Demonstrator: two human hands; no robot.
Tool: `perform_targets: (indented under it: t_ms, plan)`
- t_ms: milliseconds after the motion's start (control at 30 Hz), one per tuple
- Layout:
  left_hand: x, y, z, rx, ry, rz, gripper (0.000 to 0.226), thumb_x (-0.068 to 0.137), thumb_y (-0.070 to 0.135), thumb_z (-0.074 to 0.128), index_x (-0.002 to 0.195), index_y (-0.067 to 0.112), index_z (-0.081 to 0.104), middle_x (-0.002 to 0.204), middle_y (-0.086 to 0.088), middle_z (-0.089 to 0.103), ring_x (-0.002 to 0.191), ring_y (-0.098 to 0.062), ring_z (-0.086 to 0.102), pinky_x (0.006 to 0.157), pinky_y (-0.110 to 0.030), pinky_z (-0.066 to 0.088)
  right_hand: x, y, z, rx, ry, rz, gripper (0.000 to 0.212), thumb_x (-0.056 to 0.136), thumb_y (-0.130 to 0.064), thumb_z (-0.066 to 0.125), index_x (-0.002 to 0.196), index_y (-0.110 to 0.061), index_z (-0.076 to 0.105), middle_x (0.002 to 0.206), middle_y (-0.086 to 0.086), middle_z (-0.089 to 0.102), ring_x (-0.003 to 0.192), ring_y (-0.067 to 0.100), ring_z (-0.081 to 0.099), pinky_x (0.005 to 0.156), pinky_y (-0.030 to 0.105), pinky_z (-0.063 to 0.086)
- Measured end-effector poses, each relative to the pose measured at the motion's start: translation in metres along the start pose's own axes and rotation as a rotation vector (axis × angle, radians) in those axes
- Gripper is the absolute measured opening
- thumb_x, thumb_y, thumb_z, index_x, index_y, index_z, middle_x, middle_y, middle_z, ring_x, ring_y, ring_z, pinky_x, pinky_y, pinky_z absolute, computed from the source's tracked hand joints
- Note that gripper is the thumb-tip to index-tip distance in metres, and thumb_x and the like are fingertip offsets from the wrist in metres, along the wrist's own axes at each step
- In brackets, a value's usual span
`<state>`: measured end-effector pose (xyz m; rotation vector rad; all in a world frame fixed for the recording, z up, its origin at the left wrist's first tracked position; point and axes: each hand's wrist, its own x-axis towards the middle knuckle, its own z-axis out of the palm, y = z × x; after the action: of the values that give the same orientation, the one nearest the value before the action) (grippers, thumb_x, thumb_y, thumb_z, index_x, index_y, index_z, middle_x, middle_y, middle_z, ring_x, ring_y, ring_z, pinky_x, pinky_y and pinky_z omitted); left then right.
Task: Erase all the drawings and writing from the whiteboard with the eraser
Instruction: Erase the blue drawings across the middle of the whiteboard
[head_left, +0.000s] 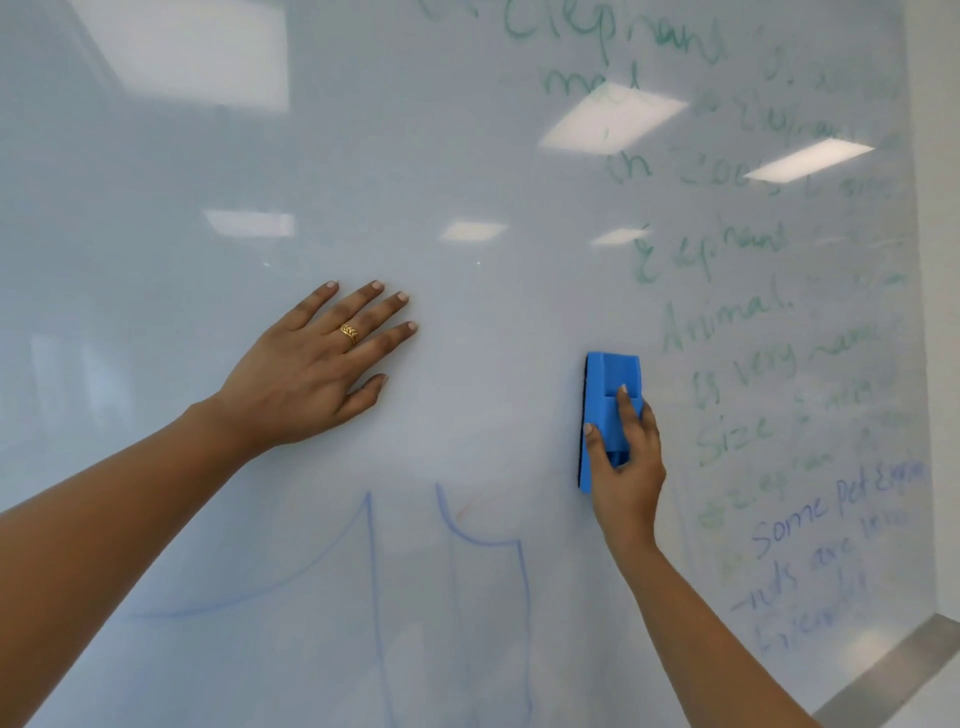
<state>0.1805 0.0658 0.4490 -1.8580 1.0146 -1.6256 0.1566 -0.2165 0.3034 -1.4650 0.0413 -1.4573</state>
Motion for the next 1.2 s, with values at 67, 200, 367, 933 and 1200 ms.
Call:
perform_targets:
  t_ms: [67,200,367,933,1200]
  plan:
    - [-0.005,0.0,-0.001,-0.007,-0.016,0.003,0.053,0.094,0.037,0.029,0.138,0.013,0.046,0.147,-0.009,0.037,0.135,-0.026,0.035,0.112,-0.043,0.018,-0.016,-0.011,0.015,-0.006,-0.005,-0.026,0.052,0.089,-0.015,0.06,0.137,-0.025,0.042,0.15,0.002,0.028,0.129,-0.001,0.024,0.11,0.031,0.031]
    - [-0.028,-0.011,-0.006,-0.002,-0.035,0.022,0.052,0.095,0.035,0.028,0.139,0.013,0.045,0.148,-0.009,0.036,0.137,-0.026,0.031,0.113,-0.043,0.018,-0.066,-0.035,0.051,-0.002,-0.031,-0.181,0.054,0.088,-0.02,0.06,0.137,-0.029,0.039,0.144,-0.002,0.03,0.127,0.003,0.028,0.105,0.015,0.024]
    - [-0.061,-0.029,-0.015,0.007,-0.051,0.011,0.052,0.096,0.035,0.025,0.142,0.016,0.039,0.15,-0.007,0.031,0.143,-0.014,0.002,0.115,-0.041,0.013,-0.127,-0.064,0.085,-0.02,-0.188,-0.373,0.053,0.093,-0.041,0.043,0.142,-0.043,0.024,0.148,-0.009,0.023,0.127,0.001,0.027,0.104,0.024,0.035]
    - [-0.092,-0.036,-0.018,0.015,0.003,-0.014,0.051,0.096,0.032,0.028,0.142,0.013,0.039,0.15,-0.009,0.032,0.137,-0.027,0.032,0.113,-0.046,0.02,-0.05,-0.021,0.021,-0.057,-0.016,0.003,0.052,0.091,-0.015,0.057,0.139,-0.026,0.04,0.149,0.0,0.03,0.133,0.002,0.025,0.102,0.019,0.033]
    - [-0.092,-0.039,-0.018,0.024,-0.015,-0.011,0.049,0.096,0.032,0.029,0.14,0.014,0.042,0.149,-0.009,0.034,0.137,-0.027,0.033,0.113,-0.046,0.022,-0.084,-0.055,0.063,-0.018,-0.037,-0.121,0.044,0.089,-0.016,0.06,0.13,-0.026,0.048,0.143,0.003,0.037,0.124,-0.017,0.021,0.098,0.023,0.035]
